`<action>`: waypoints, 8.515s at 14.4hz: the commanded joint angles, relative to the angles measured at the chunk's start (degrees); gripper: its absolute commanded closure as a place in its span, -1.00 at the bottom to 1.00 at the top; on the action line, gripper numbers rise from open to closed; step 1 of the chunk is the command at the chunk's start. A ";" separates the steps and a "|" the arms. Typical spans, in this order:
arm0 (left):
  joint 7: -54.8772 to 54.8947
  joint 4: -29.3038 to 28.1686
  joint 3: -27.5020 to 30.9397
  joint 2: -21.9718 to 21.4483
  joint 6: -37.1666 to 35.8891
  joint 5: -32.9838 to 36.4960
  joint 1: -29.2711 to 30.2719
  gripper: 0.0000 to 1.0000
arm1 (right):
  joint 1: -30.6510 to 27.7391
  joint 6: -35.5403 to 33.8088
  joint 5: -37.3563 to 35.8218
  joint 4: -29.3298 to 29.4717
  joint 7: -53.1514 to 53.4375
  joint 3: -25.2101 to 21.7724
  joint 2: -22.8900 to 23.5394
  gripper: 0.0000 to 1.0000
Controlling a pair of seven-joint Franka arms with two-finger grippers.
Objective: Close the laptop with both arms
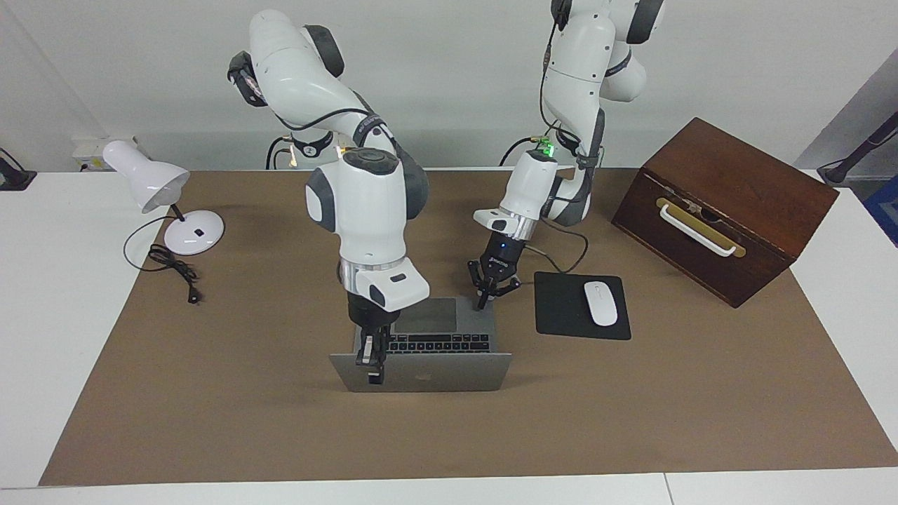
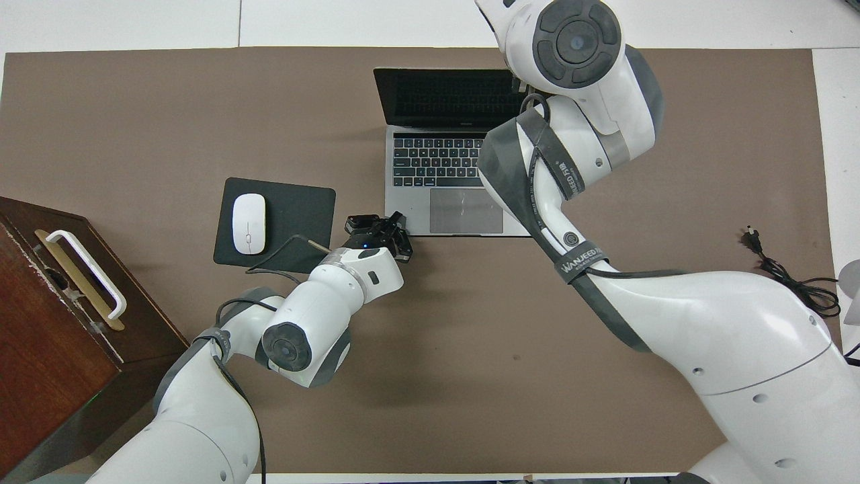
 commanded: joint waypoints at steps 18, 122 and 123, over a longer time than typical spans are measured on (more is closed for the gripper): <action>3.26 -0.85 0.28 2.24 1.16 1.06 0.78 1.00 | -0.26 -3.54 15.97 -1.00 3.66 0.49 -0.12 1.00; 3.43 7.94 0.63 -29.82 -66.30 0.53 11.32 1.00 | -14.23 -43.26 26.80 -26.75 36.09 -1.52 -42.31 -1.00; 3.78 8.81 0.72 -31.58 -69.82 0.53 12.55 1.00 | -14.06 -43.18 26.71 -27.44 35.83 -3.79 -42.57 -1.00</action>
